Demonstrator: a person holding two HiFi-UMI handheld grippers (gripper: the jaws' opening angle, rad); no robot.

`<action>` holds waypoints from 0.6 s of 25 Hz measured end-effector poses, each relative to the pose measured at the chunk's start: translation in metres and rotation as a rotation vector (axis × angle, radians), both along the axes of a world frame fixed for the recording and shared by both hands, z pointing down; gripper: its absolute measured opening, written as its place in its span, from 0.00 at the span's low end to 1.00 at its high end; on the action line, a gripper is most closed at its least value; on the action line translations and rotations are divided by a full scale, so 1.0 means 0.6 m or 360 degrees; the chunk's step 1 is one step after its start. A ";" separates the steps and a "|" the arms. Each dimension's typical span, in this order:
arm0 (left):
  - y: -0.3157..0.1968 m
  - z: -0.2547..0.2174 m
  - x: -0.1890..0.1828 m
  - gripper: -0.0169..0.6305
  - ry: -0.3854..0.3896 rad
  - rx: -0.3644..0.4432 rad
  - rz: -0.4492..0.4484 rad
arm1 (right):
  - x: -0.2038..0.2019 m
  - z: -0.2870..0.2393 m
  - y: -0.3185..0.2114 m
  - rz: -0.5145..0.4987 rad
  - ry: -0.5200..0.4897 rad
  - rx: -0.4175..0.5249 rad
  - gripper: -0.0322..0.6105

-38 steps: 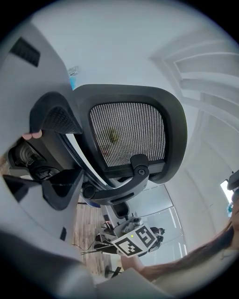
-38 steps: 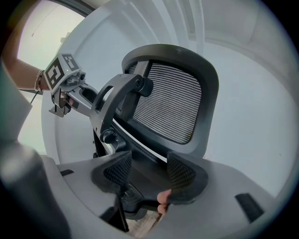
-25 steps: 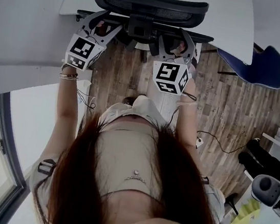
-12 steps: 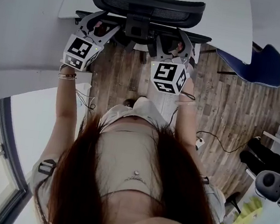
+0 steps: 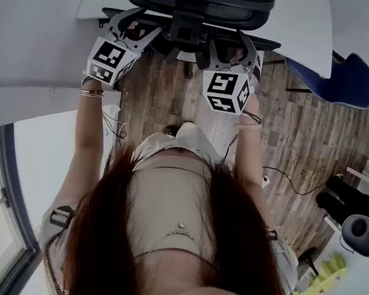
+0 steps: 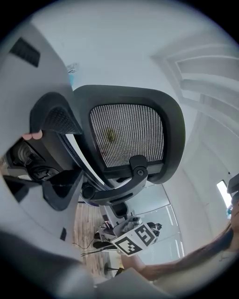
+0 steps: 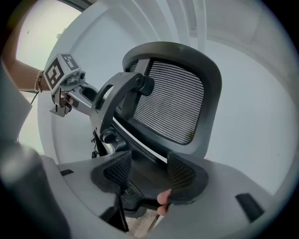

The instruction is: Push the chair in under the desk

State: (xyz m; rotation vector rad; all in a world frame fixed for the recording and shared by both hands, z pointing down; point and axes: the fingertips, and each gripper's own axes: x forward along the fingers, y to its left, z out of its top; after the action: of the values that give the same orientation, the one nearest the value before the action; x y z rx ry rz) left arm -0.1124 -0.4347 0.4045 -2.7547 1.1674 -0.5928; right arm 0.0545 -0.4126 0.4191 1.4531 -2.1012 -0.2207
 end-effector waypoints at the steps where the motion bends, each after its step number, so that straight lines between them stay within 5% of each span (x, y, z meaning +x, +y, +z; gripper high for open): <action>1: 0.000 0.000 0.000 0.39 -0.0002 -0.0004 -0.0004 | 0.000 0.000 0.000 0.0001 0.0005 -0.0004 0.44; 9: 0.010 0.000 -0.001 0.39 -0.0022 -0.0011 -0.0059 | 0.000 -0.001 0.011 0.0026 0.0046 -0.0036 0.44; 15: 0.018 -0.005 -0.005 0.39 0.0073 0.0000 -0.0128 | 0.004 0.001 0.030 0.0026 0.0038 -0.0054 0.44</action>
State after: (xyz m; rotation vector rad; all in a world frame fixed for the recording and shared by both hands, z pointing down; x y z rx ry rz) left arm -0.1155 -0.4239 0.4014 -2.7462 1.2936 -0.5405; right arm 0.0569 -0.3944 0.4200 1.4401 -2.0638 -0.1941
